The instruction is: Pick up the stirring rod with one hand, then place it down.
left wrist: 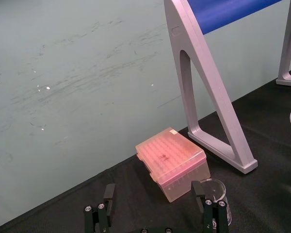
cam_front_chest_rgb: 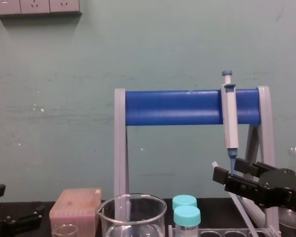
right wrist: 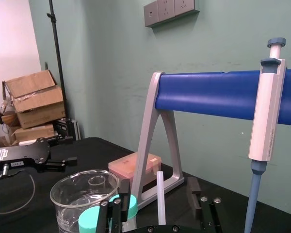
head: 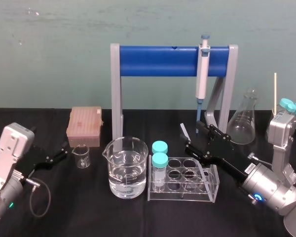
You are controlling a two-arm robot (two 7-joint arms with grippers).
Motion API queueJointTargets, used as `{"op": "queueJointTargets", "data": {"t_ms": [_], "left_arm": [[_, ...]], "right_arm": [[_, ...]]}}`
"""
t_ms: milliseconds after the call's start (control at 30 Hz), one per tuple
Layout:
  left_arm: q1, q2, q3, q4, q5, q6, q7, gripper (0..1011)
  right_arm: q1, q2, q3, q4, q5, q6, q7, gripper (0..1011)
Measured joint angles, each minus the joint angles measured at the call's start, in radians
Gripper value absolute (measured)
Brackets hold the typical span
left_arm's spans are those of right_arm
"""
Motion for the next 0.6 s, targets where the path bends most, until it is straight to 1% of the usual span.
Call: {"op": "queueJointTargets", "data": {"t_ms": [33,67,100,167,200,300,467,600], "left_arm": [[0.0,0.0,0.0,0.0,0.0,0.0,0.0,1000],[0.0,0.0,0.0,0.0,0.0,0.0,0.0,1000],[0.0,0.0,0.0,0.0,0.0,0.0,0.0,1000],[0.0,0.0,0.0,0.0,0.0,0.0,0.0,1000],[0.0,0.0,0.0,0.0,0.0,0.0,0.0,1000],[0.0,0.0,0.0,0.0,0.0,0.0,0.0,1000],[0.0,0.0,0.0,0.0,0.0,0.0,0.0,1000],[0.0,0.0,0.0,0.0,0.0,0.0,0.0,1000]], "right_arm": [[0.0,0.0,0.0,0.0,0.0,0.0,0.0,796],[0.0,0.0,0.0,0.0,0.0,0.0,0.0,796],[0.0,0.0,0.0,0.0,0.0,0.0,0.0,834],[0.0,0.0,0.0,0.0,0.0,0.0,0.0,863],[0.0,0.0,0.0,0.0,0.0,0.0,0.0,914],[0.0,0.0,0.0,0.0,0.0,0.0,0.0,994],[0.0,0.0,0.0,0.0,0.0,0.0,0.0,1003],[-0.005,-0.002,0.006,-0.019,-0.011,-0.002,-0.03,1003]]}}
